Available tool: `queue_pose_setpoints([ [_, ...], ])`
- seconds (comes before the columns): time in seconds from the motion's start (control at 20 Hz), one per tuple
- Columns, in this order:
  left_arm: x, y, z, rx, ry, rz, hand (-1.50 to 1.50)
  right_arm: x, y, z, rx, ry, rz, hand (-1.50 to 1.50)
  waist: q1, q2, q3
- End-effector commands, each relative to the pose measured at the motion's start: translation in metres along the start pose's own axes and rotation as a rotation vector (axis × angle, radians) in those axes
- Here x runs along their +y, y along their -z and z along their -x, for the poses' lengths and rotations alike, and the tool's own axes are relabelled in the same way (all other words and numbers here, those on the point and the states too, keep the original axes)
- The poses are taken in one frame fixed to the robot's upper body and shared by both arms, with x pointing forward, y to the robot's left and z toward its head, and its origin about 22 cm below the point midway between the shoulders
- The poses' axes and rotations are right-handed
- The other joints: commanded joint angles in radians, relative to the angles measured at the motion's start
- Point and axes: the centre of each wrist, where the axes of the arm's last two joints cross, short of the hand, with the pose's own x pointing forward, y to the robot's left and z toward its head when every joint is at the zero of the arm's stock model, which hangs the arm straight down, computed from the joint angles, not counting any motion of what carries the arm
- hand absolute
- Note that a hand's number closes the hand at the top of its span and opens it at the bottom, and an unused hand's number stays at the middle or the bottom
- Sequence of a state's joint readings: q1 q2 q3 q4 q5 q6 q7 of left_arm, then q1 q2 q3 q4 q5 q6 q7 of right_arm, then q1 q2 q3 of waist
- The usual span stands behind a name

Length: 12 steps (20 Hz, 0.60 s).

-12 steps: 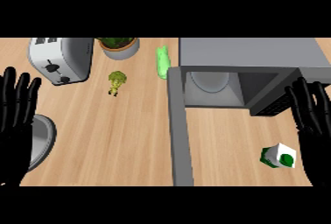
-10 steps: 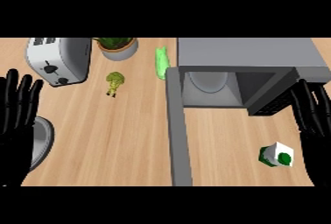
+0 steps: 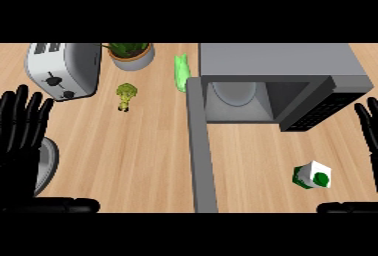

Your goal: Pick up the milk, place it into the microwave and close the microwave

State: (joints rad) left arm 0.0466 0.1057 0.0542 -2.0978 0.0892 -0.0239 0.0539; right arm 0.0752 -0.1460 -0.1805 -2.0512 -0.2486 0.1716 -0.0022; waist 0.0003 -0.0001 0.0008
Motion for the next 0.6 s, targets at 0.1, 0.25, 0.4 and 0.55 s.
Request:
queue_pose_setpoints([
  [0.1,-0.015,-0.012,-0.008,0.034,-0.017,-0.011,-1.5,-0.044,-0.006,-0.002,0.019,0.02,0.032,-1.5,-0.002,-0.001,0.0],
  [0.25,-0.022,-0.035,-0.01,0.03,-0.04,-0.022,-1.5,-0.019,-0.005,0.024,0.07,0.009,0.049,-1.5,0.004,-0.001,-0.001],
  [0.4,-0.018,-0.026,-0.025,0.016,-0.019,-0.034,-1.5,-0.036,-0.032,0.038,0.098,-0.008,0.032,-1.5,-0.001,-0.001,0.0],
  [0.55,-0.014,-0.04,-0.029,0.036,-0.032,-0.018,-1.5,-0.025,-0.033,0.042,0.117,-0.025,0.034,-1.5,0.002,-0.001,-0.001],
])
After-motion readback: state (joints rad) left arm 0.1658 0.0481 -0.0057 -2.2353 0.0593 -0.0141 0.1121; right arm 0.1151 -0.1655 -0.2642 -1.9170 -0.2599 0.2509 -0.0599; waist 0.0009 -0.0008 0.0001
